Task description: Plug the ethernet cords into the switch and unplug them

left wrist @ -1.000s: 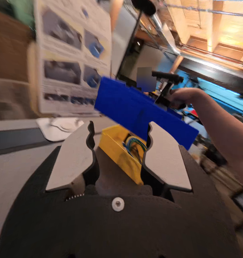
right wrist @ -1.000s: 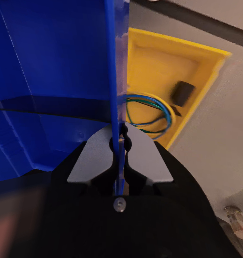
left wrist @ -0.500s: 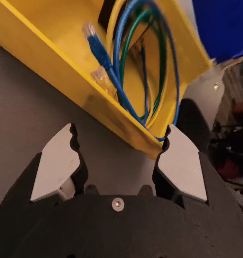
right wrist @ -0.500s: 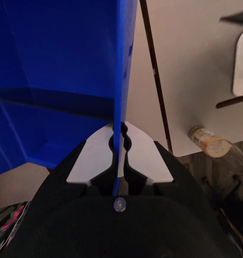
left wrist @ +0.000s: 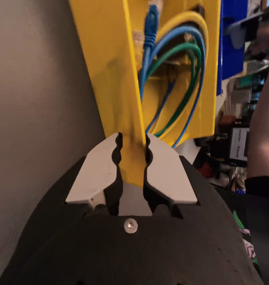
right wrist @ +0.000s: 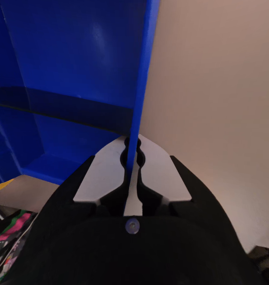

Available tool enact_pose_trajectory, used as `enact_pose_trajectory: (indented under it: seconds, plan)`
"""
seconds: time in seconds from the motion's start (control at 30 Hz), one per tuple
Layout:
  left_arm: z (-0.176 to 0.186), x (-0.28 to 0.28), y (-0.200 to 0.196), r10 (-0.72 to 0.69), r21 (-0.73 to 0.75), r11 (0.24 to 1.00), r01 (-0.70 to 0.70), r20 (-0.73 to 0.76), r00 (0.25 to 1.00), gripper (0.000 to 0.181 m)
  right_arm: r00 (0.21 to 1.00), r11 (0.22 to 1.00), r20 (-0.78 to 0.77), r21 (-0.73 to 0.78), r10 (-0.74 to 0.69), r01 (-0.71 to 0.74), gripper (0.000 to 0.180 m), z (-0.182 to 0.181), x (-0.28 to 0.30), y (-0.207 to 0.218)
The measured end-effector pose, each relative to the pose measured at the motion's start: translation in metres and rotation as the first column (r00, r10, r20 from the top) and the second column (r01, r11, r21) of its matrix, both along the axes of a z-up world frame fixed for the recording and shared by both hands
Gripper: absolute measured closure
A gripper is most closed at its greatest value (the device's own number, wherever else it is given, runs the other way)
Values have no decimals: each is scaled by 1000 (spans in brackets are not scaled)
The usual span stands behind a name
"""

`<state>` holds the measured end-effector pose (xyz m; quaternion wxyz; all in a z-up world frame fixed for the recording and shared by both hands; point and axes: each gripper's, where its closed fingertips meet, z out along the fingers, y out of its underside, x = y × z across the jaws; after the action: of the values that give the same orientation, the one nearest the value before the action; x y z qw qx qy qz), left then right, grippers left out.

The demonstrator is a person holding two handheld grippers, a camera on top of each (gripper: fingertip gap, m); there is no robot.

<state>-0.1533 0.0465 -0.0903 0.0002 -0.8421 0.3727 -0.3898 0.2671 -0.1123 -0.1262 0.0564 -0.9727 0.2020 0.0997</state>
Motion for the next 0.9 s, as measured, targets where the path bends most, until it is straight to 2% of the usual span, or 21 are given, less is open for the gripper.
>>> enact_pose_trajectory:
  seconds: [0.1, 0.2, 0.3, 0.43, 0.53, 0.67, 0.9]
  plan:
    - [1, -59, 38, 140, 98, 986, -133, -68, 988, 163, 998, 998, -11, 24, 65, -65, 172, -2, -37, 24]
    - [2, -121, 71, 325, 161, 938, -307, -99, 941, 166, 994, 994, 4, 20, 110, -110, 173, -1, -55, 33]
    - [3, -178, 80, 420, 137, 902, -408, -67, 905, 165, 995, 995, -22, 33, 92, -92, 172, -2, -54, 32]
    - [4, -244, 87, 576, 130, 814, -567, -44, 816, 164, 999, 999, -14, 27, 46, -46, 173, -2, -25, 15]
    - [4, -274, 79, 601, 139, 796, -589, -60, 797, 165, 999, 999, -19, 11, -45, 46, 174, -2, 2, -6]
    - [4, -285, 66, 597, 91, 801, -592, -55, 800, 164, 996, 996, -19, 30, -89, 90, 174, -2, 18, -20]
    - [5, -288, 65, 595, 106, 802, -588, -58, 801, 164, 999, 999, 10, 23, -45, 44, 174, -2, 28, -19]
